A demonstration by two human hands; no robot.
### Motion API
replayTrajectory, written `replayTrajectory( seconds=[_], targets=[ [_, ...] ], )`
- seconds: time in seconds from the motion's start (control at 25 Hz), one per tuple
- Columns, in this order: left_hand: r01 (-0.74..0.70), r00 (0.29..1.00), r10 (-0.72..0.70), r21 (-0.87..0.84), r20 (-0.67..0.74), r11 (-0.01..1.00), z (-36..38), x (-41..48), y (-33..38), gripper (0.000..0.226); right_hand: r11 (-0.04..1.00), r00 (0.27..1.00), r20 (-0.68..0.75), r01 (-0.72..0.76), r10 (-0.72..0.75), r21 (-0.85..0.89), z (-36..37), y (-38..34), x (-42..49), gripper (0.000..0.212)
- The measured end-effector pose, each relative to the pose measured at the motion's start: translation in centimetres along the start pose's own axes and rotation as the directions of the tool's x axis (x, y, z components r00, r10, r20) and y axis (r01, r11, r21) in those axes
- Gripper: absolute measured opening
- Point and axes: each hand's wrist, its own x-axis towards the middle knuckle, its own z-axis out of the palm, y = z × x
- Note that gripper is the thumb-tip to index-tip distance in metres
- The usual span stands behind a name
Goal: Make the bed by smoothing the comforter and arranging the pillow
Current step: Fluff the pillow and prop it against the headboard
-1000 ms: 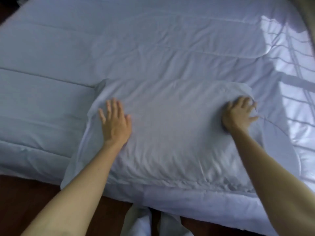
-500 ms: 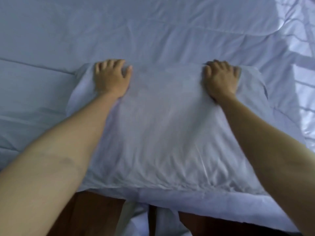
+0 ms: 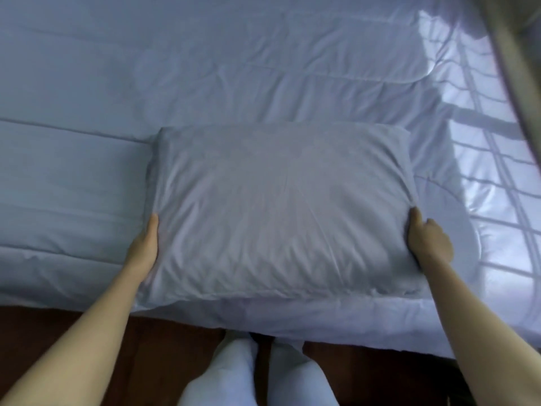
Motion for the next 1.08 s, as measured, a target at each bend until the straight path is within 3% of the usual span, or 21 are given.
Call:
replayTrajectory(
  seconds=[0.08,0.12,0.2,0.24,0.32,0.4,0.44,0.48,0.52,0.56,0.64,0.72,0.8,0.92,1.0,1.08],
  targets=[
    [0.088,0.995,-0.077,-0.196,0.062,0.977,-0.1,-1.6,-1.7,0.100,0.996,0.993,-0.072,-0.091,0.092,0.011,0.6,1.7,-1.8,0.074],
    [0.095,0.994,-0.083,-0.216,0.066,0.972,0.1,-2.1,-2.1,0.093,0.998,0.986,-0.159,-0.053,0.050,-0.019,1.1,1.7,-2.9,0.070],
    [0.037,0.999,-0.040,-0.122,-0.023,0.992,0.3,-3.1,-2.0,0.076,0.959,0.927,-0.257,0.242,-0.274,-0.148,2.8,-0.5,-5.9,0.057],
    [0.005,0.997,-0.011,-0.079,-0.079,0.997,0.2,-3.5,-1.7,0.071,0.879,0.859,-0.207,0.431,-0.468,-0.201,4.0,-2.6,-8.3,0.057],
    [-0.013,0.993,0.007,-0.047,-0.119,0.999,0.1,-4.1,-1.5,0.067,0.652,0.653,-0.066,0.734,-0.754,-0.191,7.4,-7.1,-15.1,0.061],
    [-0.034,0.985,0.041,0.040,-0.170,0.999,-0.1,-4.0,-1.6,0.063,0.326,0.357,0.145,0.924,-0.923,-0.199,12.1,-10.3,-22.3,0.063],
    [-0.068,0.975,0.087,0.100,-0.203,0.993,-0.2,-4.0,-1.7,0.059,0.157,0.206,0.240,0.965,-0.949,-0.208,14.0,-11.3,-25.3,0.061],
    [-0.126,0.952,0.165,0.160,-0.257,0.979,-0.3,-4.1,-1.7,0.054,0.027,0.101,0.337,0.975,-0.936,-0.219,15.1,-11.8,-27.1,0.058],
    [-0.212,0.910,0.275,0.223,-0.311,0.951,-0.4,-4.4,-1.7,0.049,-0.024,0.065,0.396,0.976,-0.916,-0.216,15.4,-11.9,-27.5,0.055],
    [-0.330,0.843,0.424,0.304,-0.331,0.894,-0.2,-4.9,-1.6,0.048,0.001,0.083,0.368,0.976,-0.926,-0.218,15.2,-11.6,-26.2,0.054],
    [-0.469,0.751,0.631,0.516,-0.195,0.717,1.3,-6.1,-1.2,0.055,0.160,0.227,0.231,0.948,-0.946,-0.276,13.5,-9.6,-21.4,0.052],
    [-0.427,0.833,0.553,0.626,-0.008,0.652,3.2,-7.2,-0.7,0.061,0.306,0.383,0.197,0.892,-0.903,-0.331,10.1,-5.8,-16.0,0.053],
    [-0.338,0.909,0.415,0.646,0.036,0.685,4.1,-7.4,-0.4,0.064,0.446,0.528,0.160,0.815,-0.834,-0.370,6.4,-1.7,-11.1,0.059],
    [-0.270,0.948,0.317,0.628,0.039,0.730,3.6,-7.4,-0.1,0.066,0.661,0.722,0.088,0.670,-0.687,-0.338,2.3,2.1,-5.9,0.056],
    [-0.200,0.966,0.258,0.551,-0.029,0.810,4.2,-7.6,0.2,0.069,0.765,0.797,0.075,0.599,-0.600,-0.237,0.7,3.4,-2.4,0.051],
    [-0.143,0.968,0.222,0.470,-0.118,0.871,4.7,-7.7,0.7,0.074,0.871,0.862,0.164,0.491,-0.480,-0.033,-0.8,3.7,0.7,0.051]
  ],
)
